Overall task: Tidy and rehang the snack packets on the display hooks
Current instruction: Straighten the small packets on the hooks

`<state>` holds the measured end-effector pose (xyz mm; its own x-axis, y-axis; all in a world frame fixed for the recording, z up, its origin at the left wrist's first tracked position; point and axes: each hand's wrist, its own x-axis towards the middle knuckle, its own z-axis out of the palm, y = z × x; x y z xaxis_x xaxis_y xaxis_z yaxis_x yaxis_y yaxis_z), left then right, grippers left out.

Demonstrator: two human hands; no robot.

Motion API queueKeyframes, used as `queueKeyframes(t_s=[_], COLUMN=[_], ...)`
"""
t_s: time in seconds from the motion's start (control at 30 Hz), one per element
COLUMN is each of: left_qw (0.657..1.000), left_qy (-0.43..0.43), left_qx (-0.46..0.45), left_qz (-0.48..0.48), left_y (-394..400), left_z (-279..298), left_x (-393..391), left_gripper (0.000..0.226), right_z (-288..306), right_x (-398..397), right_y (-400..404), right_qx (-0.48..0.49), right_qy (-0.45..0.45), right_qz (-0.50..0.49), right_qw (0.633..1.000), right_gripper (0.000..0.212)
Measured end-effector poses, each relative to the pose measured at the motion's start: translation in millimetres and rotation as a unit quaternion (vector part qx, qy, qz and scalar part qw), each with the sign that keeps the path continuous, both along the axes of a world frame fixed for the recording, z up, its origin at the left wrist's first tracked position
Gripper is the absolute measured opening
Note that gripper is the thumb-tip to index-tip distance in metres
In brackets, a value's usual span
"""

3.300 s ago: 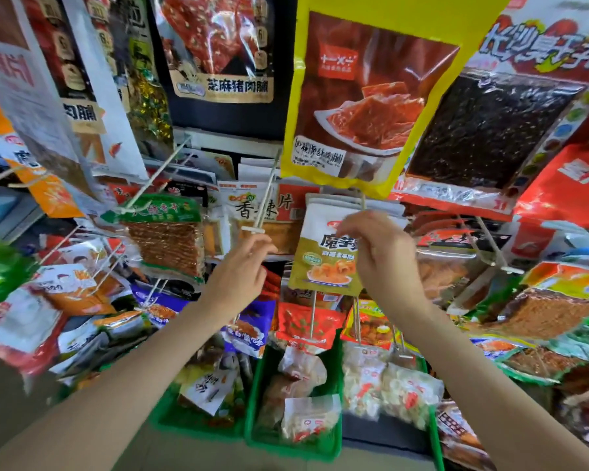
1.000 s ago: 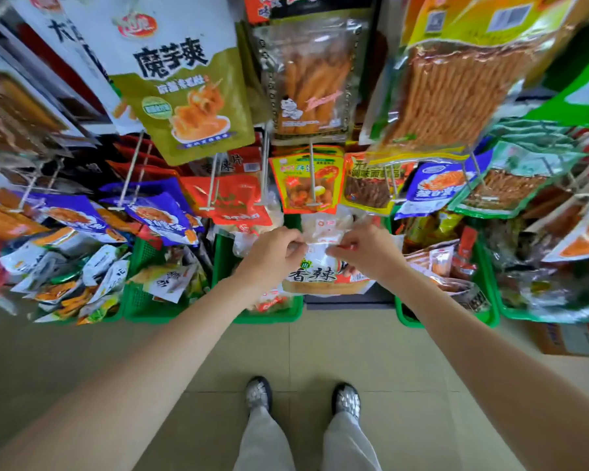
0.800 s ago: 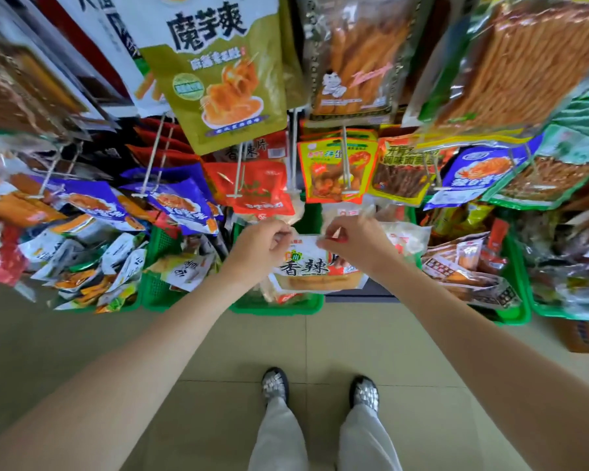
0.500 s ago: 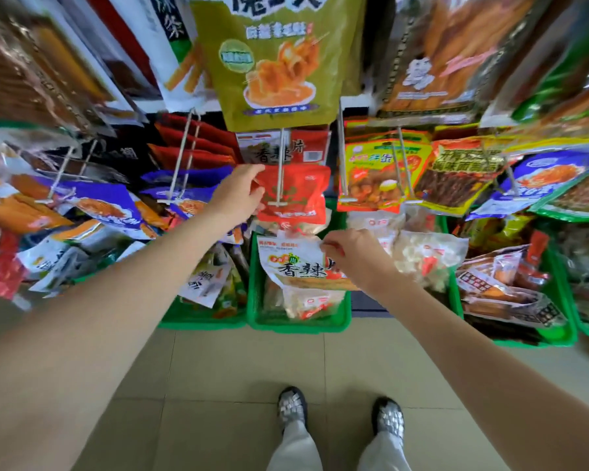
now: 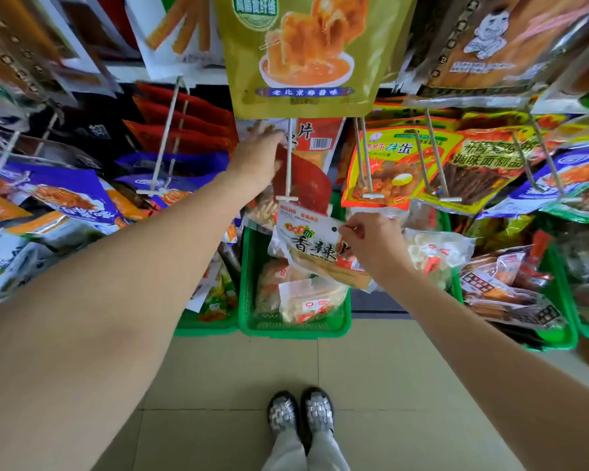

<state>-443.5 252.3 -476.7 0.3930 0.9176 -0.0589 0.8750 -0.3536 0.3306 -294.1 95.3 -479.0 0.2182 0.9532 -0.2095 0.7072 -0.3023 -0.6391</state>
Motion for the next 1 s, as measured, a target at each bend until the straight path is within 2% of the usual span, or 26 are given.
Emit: queueKeyframes(t_s=[0.1, 0.17, 0.27, 0.37, 0.47, 0.53, 0.63, 0.7, 0.8, 0.87, 1.0], left_qw=[0.995, 0.988, 0.992, 0.992, 0.994, 0.996, 0.997, 0.990, 0.974, 0.967, 0.962], left_qy=[-0.067, -0.107, -0.091, -0.082, -0.063, -0.062, -0.008, 0.017, 0.000, -0.006, 0.050], left_qx=[-0.067, -0.110, -0.061, -0.024, -0.013, -0.025, -0.082, -0.138, -0.225, -0.251, -0.261], left_qz=[-0.005, -0.011, -0.057, -0.091, -0.089, -0.055, 0.004, 0.007, 0.030, 0.045, 0.062], left_y=[-1.8, -13.1, -42.2, -71.1, -83.1, -84.5, -93.1, -99.5, -103.8, -102.6, -87.9], left_z=[7.9, 7.7, 7.5, 14.5, 17.3, 16.5, 12.6, 3.7, -7.1, -10.6, -27.4], left_x=[5.8, -1.9, -19.2, -32.6, -43.8, -51.3, -61.9, -74.3, -95.3, -107.3, -127.9], left_gripper=[0.017, 0.020, 0.009, 0.003, 0.019, 0.017, 0.012, 0.003, 0.013, 0.022, 0.013], right_z=[-0.5, -0.7, 1.4, 5.4, 10.4, 12.3, 12.9, 13.1, 11.5, 9.5, 6.5], right_x=[1.7, 2.5, 2.0, -0.6, -3.7, -7.8, -15.6, -20.7, -29.3, -33.6, -39.3], right_y=[1.0, 0.8, 0.0, 3.0, 5.8, 8.1, 18.0, 28.0, 42.2, 49.6, 57.1], right_qx=[-0.003, 0.001, -0.003, -0.019, -0.025, -0.022, -0.014, -0.009, 0.009, 0.037, 0.077], right_qy=[0.013, -0.003, -0.058, -0.110, -0.144, -0.168, -0.141, -0.116, -0.093, -0.062, -0.041], right_qz=[-0.004, -0.013, -0.031, -0.006, 0.037, 0.070, 0.107, 0.115, 0.111, 0.077, 0.030], right_qw=[1.000, 1.000, 0.998, 0.994, 0.989, 0.983, 0.984, 0.987, 0.989, 0.994, 0.996], right_gripper=[0.020, 0.022, 0.024, 0.023, 0.023, 0.022, 0.020, 0.019, 0.019, 0.018, 0.014])
